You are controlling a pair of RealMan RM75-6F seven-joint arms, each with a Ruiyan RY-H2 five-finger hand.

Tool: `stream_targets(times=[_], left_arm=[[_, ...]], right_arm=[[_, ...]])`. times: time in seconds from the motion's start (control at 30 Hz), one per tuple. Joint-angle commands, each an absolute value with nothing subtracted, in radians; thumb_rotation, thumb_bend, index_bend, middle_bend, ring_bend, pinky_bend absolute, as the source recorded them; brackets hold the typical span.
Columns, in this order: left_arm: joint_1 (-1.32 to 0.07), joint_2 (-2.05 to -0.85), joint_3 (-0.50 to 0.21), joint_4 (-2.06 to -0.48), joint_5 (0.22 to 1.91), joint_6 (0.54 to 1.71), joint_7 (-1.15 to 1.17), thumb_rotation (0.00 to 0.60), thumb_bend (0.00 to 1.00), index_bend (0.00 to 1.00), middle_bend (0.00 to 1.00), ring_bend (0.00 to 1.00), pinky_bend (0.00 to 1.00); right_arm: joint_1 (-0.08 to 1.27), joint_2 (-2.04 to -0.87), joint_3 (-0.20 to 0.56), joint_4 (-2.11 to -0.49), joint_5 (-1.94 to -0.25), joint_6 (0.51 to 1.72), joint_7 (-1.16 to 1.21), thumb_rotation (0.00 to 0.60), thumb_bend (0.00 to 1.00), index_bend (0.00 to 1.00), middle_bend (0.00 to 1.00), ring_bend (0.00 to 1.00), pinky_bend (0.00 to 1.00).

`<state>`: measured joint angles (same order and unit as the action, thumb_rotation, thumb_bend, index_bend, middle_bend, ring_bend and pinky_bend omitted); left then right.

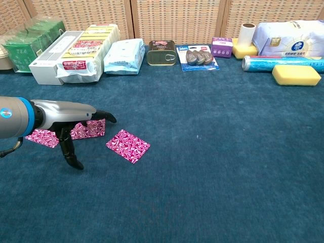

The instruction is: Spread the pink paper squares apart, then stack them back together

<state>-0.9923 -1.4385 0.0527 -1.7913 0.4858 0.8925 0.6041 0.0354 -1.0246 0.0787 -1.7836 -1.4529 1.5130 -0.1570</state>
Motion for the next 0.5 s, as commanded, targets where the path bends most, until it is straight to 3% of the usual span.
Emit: stream_targets(times=[0.03,0.5], left_arm=[[-1.001,-1.449,0.047,-1.784,0.477,0.89,0.609,0.6,0.06,0.0,0.0,0.04,0.13],[-0.955,-1.364,0.073,-1.886,0.592,0.945,0.573,0.6,0.06,0.0,0.0,0.04,0.13]], right_arm=[[0.035,-1.024,0.079,-1.783,-1.453,1.514,-0.156,0.6,0.0,0.1,0.0,0.0,0.0],[0.034,-1.02,0.079,-1.787,-1.455,1.514,-0.147,0.6,0.0,0.1,0.0,0.0,0.0]])
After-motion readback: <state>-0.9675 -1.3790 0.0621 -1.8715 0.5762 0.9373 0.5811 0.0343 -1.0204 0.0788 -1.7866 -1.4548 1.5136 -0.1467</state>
